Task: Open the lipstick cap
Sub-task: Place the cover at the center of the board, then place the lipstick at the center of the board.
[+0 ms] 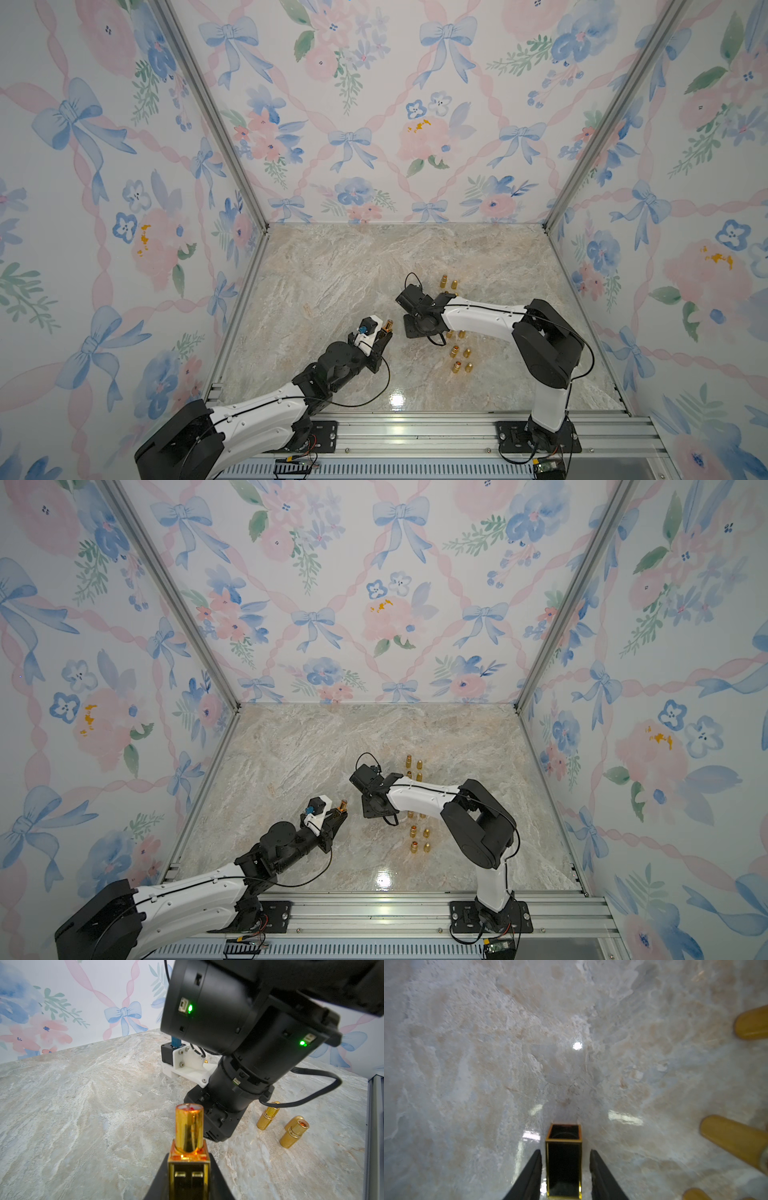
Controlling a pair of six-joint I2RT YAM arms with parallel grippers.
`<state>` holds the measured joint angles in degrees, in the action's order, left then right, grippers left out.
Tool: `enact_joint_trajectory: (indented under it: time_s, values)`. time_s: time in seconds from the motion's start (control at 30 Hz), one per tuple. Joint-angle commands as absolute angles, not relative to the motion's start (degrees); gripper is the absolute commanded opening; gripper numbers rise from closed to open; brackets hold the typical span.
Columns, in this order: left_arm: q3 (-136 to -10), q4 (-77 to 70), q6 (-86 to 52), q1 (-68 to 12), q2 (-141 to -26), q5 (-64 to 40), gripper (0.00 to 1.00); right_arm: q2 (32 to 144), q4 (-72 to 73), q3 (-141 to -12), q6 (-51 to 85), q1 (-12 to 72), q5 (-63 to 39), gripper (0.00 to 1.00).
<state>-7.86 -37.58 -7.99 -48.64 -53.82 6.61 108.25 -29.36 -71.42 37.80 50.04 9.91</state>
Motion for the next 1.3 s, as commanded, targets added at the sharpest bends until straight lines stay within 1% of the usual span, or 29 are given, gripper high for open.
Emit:
enact_joint_trajectory:
  time_s: [0.0,0.1,0.2,0.37,0.47,0.6,0.73,0.9,1.27]
  values:
    - [-8.55,-37.79,-7.97,-48.25,-55.43,5.87,0.0,101.43,-33.27,-72.43,37.82,50.45,10.46,0.45]
    - [-9.66,-37.92,-6.92,-48.3,-56.94,4.49,0.0,97.23,-36.1,-72.72,36.2,50.03,7.88,0.49]
    - [-11.01,-37.95,-5.78,-48.17,-58.74,4.2,0.0,93.42,-40.01,-72.99,34.4,49.24,6.32,0.51]
    - [-12.53,-38.58,-4.33,-48.16,-60.54,2.03,0.0,86.2,-42.29,-72.73,32.8,48.9,-2.19,0.55]
    - [-13.79,-38.93,-3.13,-48.08,-62.17,0.49,0.0,85.1,-44.97,-74.74,31.75,50.0,-6.45,0.56]
    - [-15.2,-39.2,-2.41,-48.08,-64.13,-1.68,0.0,84.51,-42.87,-74.44,32.99,51.24,-10.55,0.58]
    - [-15.73,-39.4,-2.01,-48.12,-64.48,-3.64,0.0,86.31,-41.05,-75.22,33.91,51.43,-11.58,0.59]
    - [-15.46,-39.46,-1.51,-48.08,-63.36,-4.56,0.0,89.29,-38.39,-75.98,34.86,51.33,-13.41,0.57]
    - [-15.51,-39.64,-1.7,-48.08,-62.28,-5.36,0.0,92.53,-33.93,-74.07,37.87,51.15,-16.63,0.45]
